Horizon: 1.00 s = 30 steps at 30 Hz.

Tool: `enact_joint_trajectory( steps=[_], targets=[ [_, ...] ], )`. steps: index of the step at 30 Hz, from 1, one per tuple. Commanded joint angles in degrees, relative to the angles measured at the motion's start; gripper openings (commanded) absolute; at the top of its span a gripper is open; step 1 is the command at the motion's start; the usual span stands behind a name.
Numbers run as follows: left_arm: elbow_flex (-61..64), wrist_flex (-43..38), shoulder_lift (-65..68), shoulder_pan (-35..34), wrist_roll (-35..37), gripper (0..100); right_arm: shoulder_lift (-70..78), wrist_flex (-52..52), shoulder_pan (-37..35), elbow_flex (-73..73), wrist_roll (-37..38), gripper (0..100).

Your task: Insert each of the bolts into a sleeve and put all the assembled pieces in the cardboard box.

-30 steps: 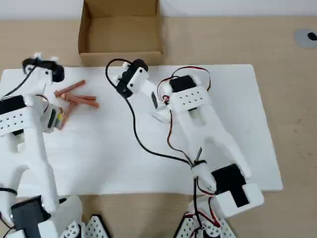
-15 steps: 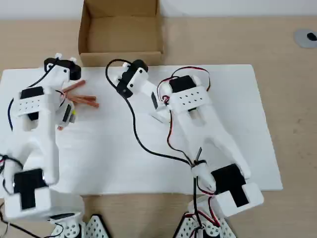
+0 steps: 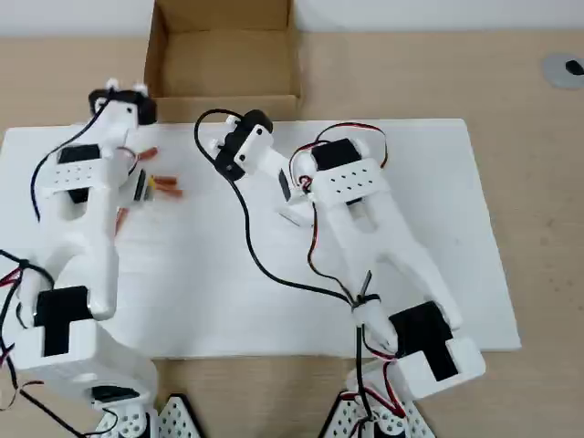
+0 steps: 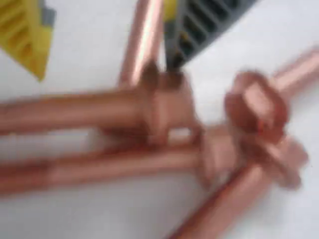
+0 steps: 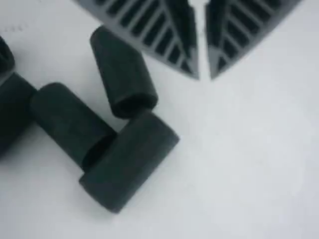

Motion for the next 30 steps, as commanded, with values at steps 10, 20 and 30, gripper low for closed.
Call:
enact_joint_trajectory(
  steps=[10, 20, 30],
  targets=[
    [-9.3, 0.4, 7.1, -1.8, -3.5, 17, -1.7, 0.3, 2.2, -0.2, -0.4, 1.2],
    [-8.1, 5.0, 8.7, -1.8, -7.6, 17, -1.6, 0.3, 4.7, -0.2, -0.1, 1.2],
    [-9.9, 4.8, 14.5, -1.8, -7.6, 17, -1.9, 0.3, 4.7, -0.2, -0.1, 1.2]
  ],
)
